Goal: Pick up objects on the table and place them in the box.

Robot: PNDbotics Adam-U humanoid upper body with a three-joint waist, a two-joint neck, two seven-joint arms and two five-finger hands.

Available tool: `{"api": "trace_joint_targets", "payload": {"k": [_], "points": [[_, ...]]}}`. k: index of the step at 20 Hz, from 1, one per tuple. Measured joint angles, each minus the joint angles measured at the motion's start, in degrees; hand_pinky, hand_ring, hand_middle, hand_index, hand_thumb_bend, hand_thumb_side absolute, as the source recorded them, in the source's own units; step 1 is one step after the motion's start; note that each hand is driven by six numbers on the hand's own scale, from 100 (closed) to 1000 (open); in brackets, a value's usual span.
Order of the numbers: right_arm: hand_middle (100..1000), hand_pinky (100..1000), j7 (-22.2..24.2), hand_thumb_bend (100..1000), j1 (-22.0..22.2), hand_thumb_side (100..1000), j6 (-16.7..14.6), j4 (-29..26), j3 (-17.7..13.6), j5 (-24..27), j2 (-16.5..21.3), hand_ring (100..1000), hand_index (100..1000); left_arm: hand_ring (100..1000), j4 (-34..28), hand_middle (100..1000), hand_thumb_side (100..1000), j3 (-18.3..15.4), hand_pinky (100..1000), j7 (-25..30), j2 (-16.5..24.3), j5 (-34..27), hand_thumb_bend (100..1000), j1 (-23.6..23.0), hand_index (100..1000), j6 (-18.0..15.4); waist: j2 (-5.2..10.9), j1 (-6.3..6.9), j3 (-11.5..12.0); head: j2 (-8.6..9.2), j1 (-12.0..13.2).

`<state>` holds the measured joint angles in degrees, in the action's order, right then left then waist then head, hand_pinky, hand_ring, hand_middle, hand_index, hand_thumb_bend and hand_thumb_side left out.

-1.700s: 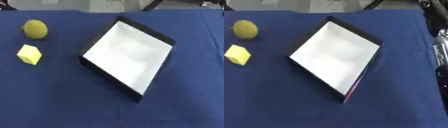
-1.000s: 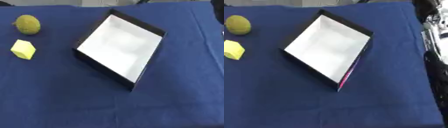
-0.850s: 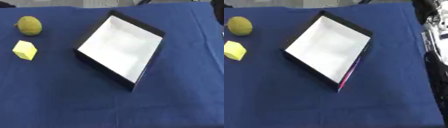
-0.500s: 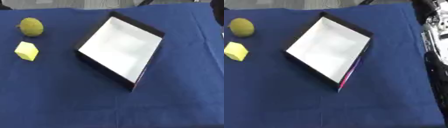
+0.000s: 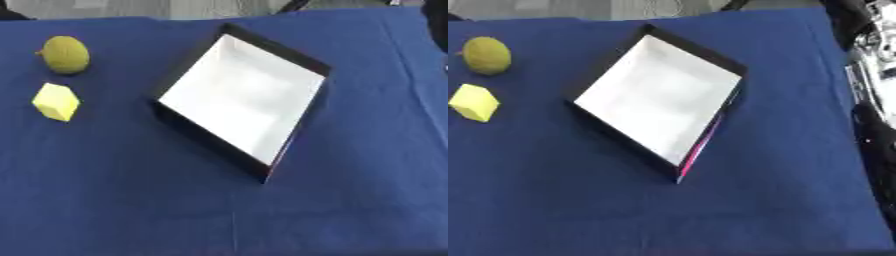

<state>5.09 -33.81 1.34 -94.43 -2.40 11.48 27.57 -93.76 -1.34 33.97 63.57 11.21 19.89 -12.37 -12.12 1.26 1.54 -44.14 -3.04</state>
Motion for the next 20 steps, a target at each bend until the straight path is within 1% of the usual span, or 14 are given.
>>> {"api": "trace_joint_targets", "payload": {"k": [1, 4, 6, 8, 9, 10, 11, 12, 14, 15, 16, 18, 19, 20], "points": [[912, 1000, 0.1, 100, 0.0, 499, 0.0, 0.0, 0.0, 0.0, 0.0, 941, 871, 873, 0.7, 864, 295, 0.7, 901, 1.1, 0.4, 0.2, 269, 1.1, 904, -0.4, 0.06, 0.01, 0.0, 0.0, 0.2], [912, 1000, 0.4, 100, -0.2, 498, 0.0, 0.1, 0.4, 0.0, 0.0, 941, 871, 874, 3.2, 861, 311, 2.8, 902, 3.9, 1.0, 1.2, 274, 4.4, 906, -1.4, 0.09, 0.01, 0.0, 0.0, 1.0], [911, 1000, 0.5, 100, -0.3, 498, 0.0, 0.2, 0.5, -0.1, 0.0, 940, 871, 877, 4.9, 862, 309, 4.0, 904, 5.2, 1.0, 1.8, 310, 6.6, 904, -2.0, 0.1, 0.01, 0.0, 0.0, 1.7], [912, 1000, 0.7, 100, -0.3, 497, 0.0, 0.3, 0.7, -0.1, 0.0, 940, 871, 878, 6.5, 862, 344, 5.1, 904, 6.4, 1.0, 2.4, 314, 8.8, 905, -2.6, 0.12, 0.0, 0.0, 0.0, 2.3], [912, 1000, 0.7, 100, -0.3, 497, 0.0, 0.3, 0.7, -0.1, 0.0, 940, 870, 880, 7.2, 863, 379, 5.6, 905, 7.0, 0.9, 2.7, 336, 9.8, 907, -2.9, 0.12, 0.0, 0.0, 0.0, 2.5], [912, 1000, 0.7, 100, -0.4, 496, 0.0, 0.4, 0.7, -0.1, 0.0, 939, 870, 881, 7.9, 864, 386, 6.1, 905, 7.5, 0.9, 3.0, 350, 10.7, 907, -3.3, 0.14, 0.0, 0.0, 0.0, 2.7], [911, 1000, 0.8, 100, -0.5, 495, 0.1, 0.4, 0.7, -0.1, 0.0, 938, 868, 887, 8.5, 867, 399, 6.7, 908, 8.0, 0.8, 3.4, 402, 11.7, 906, -3.7, 0.17, 0.0, 0.0, 0.0, 2.9], [911, 1000, 0.8, 100, -0.5, 496, 0.1, 0.4, 0.7, -0.1, 0.0, 938, 868, 888, 9.1, 868, 398, 7.2, 909, 8.6, 0.5, 4.1, 416, 12.5, 906, -4.1, 0.24, 0.0, 0.0, 0.0, 3.0], [911, 1000, 0.8, 100, -0.5, 497, 0.1, 0.4, 0.8, -0.1, 0.0, 938, 869, 896, 10.5, 876, 389, 8.5, 913, 9.6, -0.1, 6.1, 483, 14.0, 906, -5.0, 0.36, 0.02, 0.0, 0.0, 3.2], [911, 1000, 0.8, 100, -0.5, 497, 0.1, 0.4, 0.9, -0.1, 0.0, 938, 869, 902, 11.3, 882, 352, 9.2, 917, 10.1, -0.4, 7.1, 551, 14.7, 903, -5.4, 0.37, 0.02, 0.0, 0.0, 3.4], [911, 1000, 0.9, 100, -0.5, 497, 0.2, 0.4, 1.0, -0.1, 0.0, 938, 869, 903, 12.2, 883, 339, 9.9, 917, 10.5, -0.8, 8.4, 565, 15.4, 903, -5.9, 0.37, 0.02, 0.0, 0.0, 3.6], [911, 1000, 0.9, 100, -0.5, 498, 0.2, 0.4, 1.0, -0.1, 0.0, 938, 869, 903, 14.0, 882, 262, 11.3, 918, 10.8, -1.8, 10.9, 593, 16.5, 898, -6.7, 0.38, 0.03, -0.1, 0.0, 3.9], [911, 1000, 0.9, 100, -0.5, 498, 0.2, 0.4, 1.0, -0.1, 0.0, 938, 869, 903, 14.8, 880, 201, 11.9, 918, 10.6, -2.2, 12.1, 618, 16.8, 894, -7.0, 0.38, 0.04, -0.2, 0.0, 4.0], [911, 1000, 0.9, 100, -0.5, 499, 0.2, 0.4, 1.0, -0.1, 0.0, 938, 869, 903, 15.6, 878, 169, 12.5, 917, 10.4, -2.7, 13.2, 630, 17.1, 894, -7.2, 0.38, 0.04, -0.2, 0.0, 4.0]]}}
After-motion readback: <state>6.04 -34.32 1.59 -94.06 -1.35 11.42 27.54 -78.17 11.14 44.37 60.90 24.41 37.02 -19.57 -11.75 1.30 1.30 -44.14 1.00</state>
